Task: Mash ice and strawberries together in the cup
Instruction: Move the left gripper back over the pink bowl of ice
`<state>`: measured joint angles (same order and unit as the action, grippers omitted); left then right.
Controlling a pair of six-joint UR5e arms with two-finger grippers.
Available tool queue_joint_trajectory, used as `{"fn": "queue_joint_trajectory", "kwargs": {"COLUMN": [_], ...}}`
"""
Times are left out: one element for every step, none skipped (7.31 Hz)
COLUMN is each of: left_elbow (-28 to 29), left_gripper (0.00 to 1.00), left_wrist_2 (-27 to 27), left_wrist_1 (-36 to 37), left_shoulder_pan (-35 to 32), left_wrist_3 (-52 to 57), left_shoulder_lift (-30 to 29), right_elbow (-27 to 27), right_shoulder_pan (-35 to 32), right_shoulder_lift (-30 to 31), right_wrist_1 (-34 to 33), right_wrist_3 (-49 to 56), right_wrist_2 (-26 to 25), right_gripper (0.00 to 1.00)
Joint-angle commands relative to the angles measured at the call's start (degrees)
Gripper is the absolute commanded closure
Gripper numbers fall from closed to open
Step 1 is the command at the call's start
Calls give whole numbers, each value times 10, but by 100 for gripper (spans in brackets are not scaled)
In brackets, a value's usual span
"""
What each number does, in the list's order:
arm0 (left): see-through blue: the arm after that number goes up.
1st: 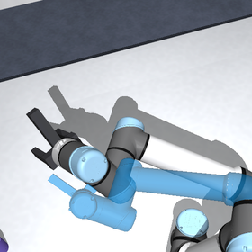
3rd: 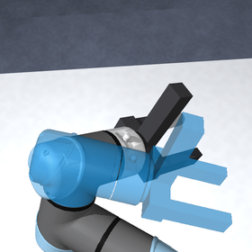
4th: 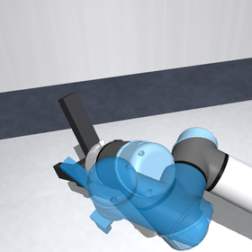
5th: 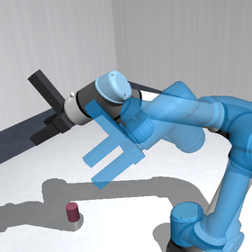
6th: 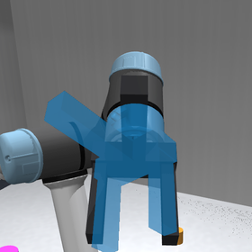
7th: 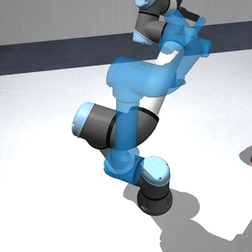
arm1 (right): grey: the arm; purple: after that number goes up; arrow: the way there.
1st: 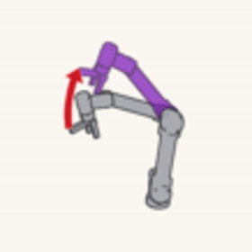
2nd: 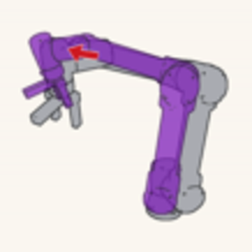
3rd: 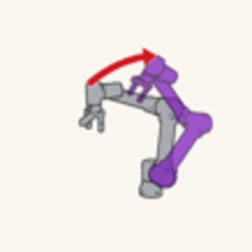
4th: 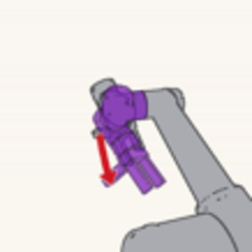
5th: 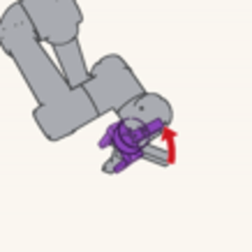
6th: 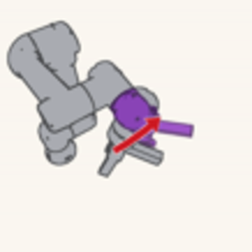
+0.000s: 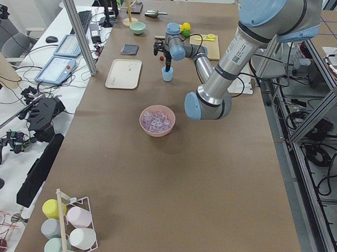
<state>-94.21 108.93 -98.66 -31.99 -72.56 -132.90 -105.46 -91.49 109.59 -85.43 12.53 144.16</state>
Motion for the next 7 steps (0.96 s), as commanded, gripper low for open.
{"fn": "queue_joint_trajectory", "kwargs": {"left_elbow": [-64, -107, -133, -145, -164, -185, -188], "left_gripper": [4, 4, 4, 4, 4, 4, 4], "left_wrist_2": [46, 44, 44, 41, 41, 40, 33], "left_wrist_1": [41, 52, 54, 54, 54, 52, 51], "left_shoulder_pan": [-61, -84, -110, -123, -145, -155, -156], "left_wrist_3": [72, 127, 138, 139, 140, 144, 139], "left_shoulder_lift": [61, 116, 168, 215, 256, 296, 308], "right_elbow": [0, 0, 0, -1, 0, 0, 0], "right_shoulder_pan": [0, 0, 0, 0, 0, 0, 0], "right_shoulder_lift": [-1, -1, -1, -1, -1, -1, -1], "right_wrist_1": [0, 0, 0, 0, 0, 0, 0], "right_wrist_3": [-1, -1, -1, -1, -1, -1, -1], "right_wrist_2": [0, 0, 0, 0, 0, 0, 0], "right_gripper": [0, 0, 0, 0, 0, 0, 0]}}
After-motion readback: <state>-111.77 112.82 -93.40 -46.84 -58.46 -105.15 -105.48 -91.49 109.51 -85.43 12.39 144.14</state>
